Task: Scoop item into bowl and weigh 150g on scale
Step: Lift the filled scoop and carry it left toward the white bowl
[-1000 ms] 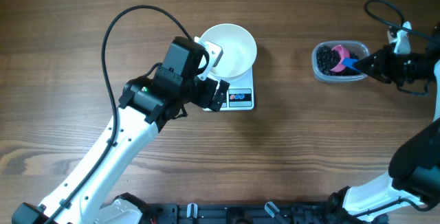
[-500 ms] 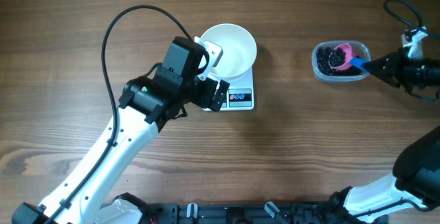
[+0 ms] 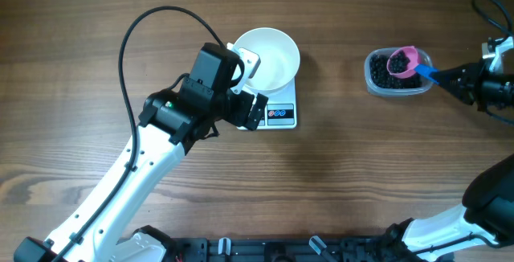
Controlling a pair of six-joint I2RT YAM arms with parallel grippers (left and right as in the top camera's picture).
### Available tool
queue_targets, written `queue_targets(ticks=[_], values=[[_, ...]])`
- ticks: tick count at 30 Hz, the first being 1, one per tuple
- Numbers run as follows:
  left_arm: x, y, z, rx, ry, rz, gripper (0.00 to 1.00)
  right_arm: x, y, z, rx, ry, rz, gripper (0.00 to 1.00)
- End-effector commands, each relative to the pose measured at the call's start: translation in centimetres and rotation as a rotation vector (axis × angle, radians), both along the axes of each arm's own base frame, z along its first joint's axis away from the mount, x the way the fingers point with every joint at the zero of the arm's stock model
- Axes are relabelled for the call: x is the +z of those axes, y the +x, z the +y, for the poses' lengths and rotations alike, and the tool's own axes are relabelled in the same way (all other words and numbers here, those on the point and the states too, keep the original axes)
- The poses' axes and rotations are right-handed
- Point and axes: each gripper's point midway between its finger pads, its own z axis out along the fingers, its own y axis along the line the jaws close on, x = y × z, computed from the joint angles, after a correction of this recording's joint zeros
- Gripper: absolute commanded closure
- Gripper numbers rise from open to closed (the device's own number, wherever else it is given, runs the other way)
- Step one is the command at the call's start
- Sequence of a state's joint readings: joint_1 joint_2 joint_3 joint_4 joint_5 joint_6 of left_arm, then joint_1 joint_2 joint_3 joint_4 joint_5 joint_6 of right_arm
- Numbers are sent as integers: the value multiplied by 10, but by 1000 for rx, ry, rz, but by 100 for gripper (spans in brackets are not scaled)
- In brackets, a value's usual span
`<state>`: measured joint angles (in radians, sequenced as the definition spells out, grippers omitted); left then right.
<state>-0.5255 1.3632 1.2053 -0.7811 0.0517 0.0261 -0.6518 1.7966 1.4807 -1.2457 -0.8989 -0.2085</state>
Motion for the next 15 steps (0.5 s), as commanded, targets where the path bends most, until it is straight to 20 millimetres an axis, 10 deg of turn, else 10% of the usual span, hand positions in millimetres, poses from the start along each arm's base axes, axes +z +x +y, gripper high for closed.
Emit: queue_targets(ticks=[1,15], values=[[-6,-3,-3,-32,8,11,0,2,2,3,-4,56,-15,96],[-6,-3,-3,-32,8,12,0,43,15,22,-5,279,-173,96]])
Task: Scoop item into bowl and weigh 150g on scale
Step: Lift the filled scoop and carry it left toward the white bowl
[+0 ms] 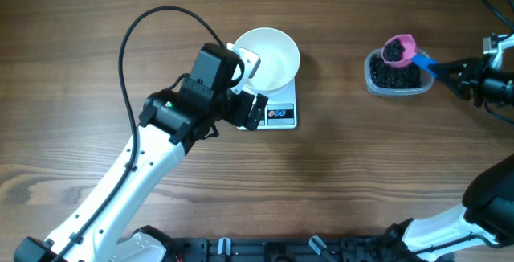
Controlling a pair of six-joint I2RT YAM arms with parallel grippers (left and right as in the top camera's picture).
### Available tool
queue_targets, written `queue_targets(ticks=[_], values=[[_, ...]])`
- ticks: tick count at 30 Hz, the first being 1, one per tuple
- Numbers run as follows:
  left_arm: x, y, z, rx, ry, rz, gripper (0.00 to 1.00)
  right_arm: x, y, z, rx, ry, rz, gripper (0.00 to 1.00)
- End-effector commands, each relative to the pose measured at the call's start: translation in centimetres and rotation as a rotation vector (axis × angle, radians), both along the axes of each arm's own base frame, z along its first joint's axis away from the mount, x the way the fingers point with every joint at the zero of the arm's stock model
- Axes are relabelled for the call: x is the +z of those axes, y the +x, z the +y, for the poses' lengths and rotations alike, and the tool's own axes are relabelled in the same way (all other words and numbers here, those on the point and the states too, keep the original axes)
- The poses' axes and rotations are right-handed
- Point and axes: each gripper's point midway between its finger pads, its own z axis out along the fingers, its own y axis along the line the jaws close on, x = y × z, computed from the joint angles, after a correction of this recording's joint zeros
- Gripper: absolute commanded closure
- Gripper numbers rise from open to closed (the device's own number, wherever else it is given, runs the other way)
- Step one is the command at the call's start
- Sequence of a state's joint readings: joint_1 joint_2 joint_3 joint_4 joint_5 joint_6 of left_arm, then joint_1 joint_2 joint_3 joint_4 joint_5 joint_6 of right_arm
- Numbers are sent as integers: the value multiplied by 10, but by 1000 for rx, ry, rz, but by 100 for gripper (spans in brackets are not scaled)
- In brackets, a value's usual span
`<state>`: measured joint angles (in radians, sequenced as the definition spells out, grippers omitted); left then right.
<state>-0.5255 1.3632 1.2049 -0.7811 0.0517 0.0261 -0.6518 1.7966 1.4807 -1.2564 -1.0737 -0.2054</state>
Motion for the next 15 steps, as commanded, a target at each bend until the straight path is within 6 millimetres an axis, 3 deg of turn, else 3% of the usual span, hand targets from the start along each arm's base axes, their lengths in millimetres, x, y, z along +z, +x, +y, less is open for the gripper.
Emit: queue_targets(ticks=[1,8,15], values=[[-5,-3,-3,-32,8,11,0,21,7,8,-3,147,-85,96],[-5,-3,-3,-32,8,11,0,31,12,39,47,239,-57,96],[-5,-3,-3,-32,8,11,0,44,22,109,225,308,-83,96]])
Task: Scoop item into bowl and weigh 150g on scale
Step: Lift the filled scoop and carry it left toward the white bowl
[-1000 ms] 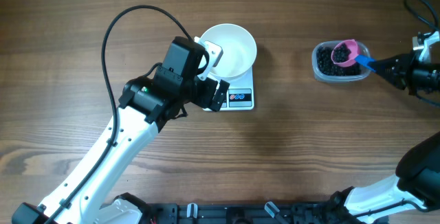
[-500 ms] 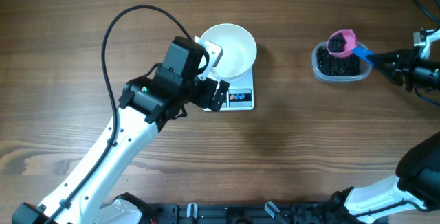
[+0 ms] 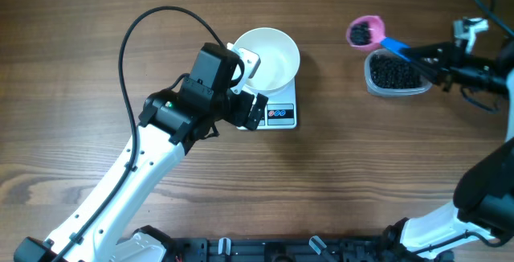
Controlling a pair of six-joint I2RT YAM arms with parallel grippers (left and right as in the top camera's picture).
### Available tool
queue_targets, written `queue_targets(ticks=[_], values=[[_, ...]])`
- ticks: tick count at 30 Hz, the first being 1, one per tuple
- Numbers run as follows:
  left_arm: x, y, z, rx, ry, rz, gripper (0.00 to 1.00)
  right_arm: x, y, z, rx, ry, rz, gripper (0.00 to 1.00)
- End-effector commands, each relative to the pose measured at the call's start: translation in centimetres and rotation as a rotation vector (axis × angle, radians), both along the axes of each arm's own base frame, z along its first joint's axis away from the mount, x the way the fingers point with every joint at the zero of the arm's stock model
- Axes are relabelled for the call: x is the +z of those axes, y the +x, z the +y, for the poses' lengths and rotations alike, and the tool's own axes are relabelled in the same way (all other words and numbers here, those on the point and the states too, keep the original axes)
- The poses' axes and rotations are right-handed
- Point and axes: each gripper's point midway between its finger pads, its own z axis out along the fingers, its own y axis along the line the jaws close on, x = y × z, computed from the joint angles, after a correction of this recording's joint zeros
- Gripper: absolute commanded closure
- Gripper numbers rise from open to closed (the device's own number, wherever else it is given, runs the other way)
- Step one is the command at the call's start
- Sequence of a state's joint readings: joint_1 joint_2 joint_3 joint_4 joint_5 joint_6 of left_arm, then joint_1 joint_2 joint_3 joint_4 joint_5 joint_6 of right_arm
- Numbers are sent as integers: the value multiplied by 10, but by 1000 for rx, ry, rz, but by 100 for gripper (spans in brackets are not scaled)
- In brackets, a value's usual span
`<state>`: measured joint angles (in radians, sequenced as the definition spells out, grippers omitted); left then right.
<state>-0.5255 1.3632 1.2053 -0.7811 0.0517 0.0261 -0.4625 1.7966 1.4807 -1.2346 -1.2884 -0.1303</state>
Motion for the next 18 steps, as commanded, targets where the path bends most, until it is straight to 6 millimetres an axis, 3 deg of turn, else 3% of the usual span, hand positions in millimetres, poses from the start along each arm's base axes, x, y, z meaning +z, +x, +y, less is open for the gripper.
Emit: queue_targets(ticks=[1,5,10,15,18], values=[[-6,-3,-3,-32,8,12,0,10,7,39,88,101,-3,96],[-6,-3,-3,-31,8,11,0,9,15,74,175,68,-43,96],[-6,-3,-3,-31,8,11,0,-17,25,108,243,-137,-83,96],[-6,-3,-3,-31,8,11,0,-18,31,141,331,-220,-233,96],[-6,-3,-3,-32,8,11,0,-31,37,141,317,-332,-235,96]])
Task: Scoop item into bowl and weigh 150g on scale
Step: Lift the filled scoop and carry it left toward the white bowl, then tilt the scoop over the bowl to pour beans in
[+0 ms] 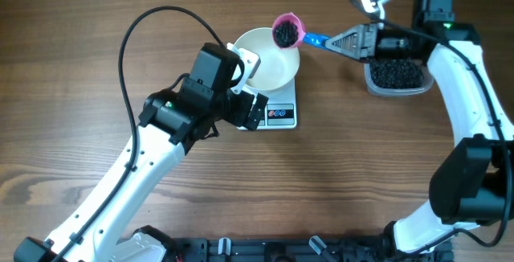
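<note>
A white bowl [269,63] stands on a small scale [277,115] at the table's middle back. My right gripper [341,41] is shut on the blue handle of a pink scoop [286,30]. The scoop is loaded with dark beans and hangs over the bowl's far right rim. My left gripper [252,85] rests at the bowl's left side. Its fingers are spread apart, one by the far rim and one [256,111] on the scale's left end. A clear tub of dark beans [395,75] sits to the right, under the right arm.
The left arm [136,165] crosses the table diagonally from the near left corner, with its black cable looping above it. The right arm [474,109] runs down the right edge. Bare wooden tabletop [361,182] lies in front of the scale.
My right gripper has carried the loaded scoop left, from just above and left of the tub to over the bowl's far right rim. The left arm has not moved.
The scoop was in the tub, held by my right gripper from the far right. Then it sat at the tub's far edge, full of beans. Then it was clear of the tub to the upper left, and now it hangs over the bowl. The left arm stayed put throughout.
</note>
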Controlling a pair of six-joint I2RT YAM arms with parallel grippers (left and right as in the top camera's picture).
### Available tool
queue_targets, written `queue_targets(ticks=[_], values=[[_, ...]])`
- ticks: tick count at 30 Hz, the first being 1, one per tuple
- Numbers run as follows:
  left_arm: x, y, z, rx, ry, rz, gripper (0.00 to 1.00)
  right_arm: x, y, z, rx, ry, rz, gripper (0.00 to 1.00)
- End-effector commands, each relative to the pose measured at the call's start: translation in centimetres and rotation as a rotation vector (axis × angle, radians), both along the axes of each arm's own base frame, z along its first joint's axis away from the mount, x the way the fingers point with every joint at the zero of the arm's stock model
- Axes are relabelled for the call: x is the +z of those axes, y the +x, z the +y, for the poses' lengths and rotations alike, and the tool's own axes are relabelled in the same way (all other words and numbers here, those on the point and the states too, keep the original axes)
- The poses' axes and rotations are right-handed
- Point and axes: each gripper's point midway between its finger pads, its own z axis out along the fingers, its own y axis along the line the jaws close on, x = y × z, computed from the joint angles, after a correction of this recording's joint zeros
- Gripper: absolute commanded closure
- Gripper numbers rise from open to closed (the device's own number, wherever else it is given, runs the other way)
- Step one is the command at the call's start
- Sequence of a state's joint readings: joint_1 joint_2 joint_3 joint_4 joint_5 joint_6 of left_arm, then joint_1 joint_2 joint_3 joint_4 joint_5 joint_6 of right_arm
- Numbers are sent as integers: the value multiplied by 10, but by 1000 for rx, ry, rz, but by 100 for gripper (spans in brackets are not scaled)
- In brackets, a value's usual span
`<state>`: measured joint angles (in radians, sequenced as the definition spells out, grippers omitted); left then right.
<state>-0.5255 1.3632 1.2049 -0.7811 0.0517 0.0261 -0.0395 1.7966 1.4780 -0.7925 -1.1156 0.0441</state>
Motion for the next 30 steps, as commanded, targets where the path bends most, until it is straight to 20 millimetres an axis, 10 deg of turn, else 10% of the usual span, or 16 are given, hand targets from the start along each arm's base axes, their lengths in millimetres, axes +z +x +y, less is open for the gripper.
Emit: queue_targets(ticks=[1,17,30], values=[[-6,-3,-3,-32,8,12,0,-24,8,1,-17,-157,-39,95],[-6,-3,-3,-32,8,12,0,8,1,14,53,-293,-305,96],[-5,-3,-3,-32,8,11,0,-10,0,31,156,-493,-445,96]])
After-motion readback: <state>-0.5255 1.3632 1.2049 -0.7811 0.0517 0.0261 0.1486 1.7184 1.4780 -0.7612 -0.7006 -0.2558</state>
